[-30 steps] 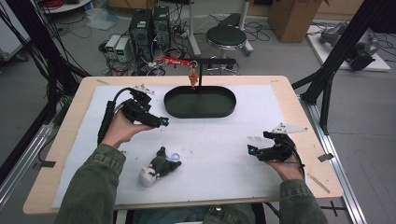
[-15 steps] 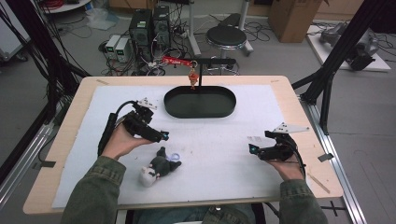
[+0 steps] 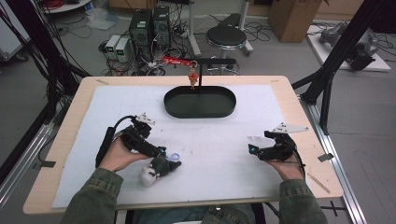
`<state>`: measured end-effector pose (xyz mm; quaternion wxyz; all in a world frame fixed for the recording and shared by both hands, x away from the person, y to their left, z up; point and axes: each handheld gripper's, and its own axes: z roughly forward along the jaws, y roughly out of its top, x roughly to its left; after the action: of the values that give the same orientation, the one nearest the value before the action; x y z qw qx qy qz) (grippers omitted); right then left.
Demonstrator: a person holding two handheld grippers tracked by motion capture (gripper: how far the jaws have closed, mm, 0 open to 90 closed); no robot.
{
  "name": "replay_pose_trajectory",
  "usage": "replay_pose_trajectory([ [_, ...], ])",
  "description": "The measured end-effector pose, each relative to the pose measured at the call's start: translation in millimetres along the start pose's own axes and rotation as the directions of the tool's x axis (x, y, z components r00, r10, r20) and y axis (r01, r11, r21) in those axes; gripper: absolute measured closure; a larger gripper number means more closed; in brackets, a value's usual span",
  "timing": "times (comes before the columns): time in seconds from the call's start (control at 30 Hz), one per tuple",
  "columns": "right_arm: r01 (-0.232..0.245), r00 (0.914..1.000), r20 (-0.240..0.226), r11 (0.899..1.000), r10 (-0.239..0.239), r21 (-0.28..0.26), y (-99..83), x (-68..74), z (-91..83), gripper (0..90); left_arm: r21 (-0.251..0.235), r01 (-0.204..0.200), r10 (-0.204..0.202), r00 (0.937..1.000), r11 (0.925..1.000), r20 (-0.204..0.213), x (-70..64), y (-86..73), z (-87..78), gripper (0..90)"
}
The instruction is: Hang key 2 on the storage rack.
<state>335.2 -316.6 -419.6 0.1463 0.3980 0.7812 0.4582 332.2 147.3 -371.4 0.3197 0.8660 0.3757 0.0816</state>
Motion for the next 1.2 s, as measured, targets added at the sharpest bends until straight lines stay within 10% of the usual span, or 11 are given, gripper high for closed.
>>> replay_pose_trajectory([
  [1.2,0.014,0.9999,0.009,1.000,-0.014,0.008,-0.2,3.0,1.4,0.5,0.119,-0.011,0.010,0.9999,0.9928,0.010,-33.5,-66.9,8.7,17.2],
])
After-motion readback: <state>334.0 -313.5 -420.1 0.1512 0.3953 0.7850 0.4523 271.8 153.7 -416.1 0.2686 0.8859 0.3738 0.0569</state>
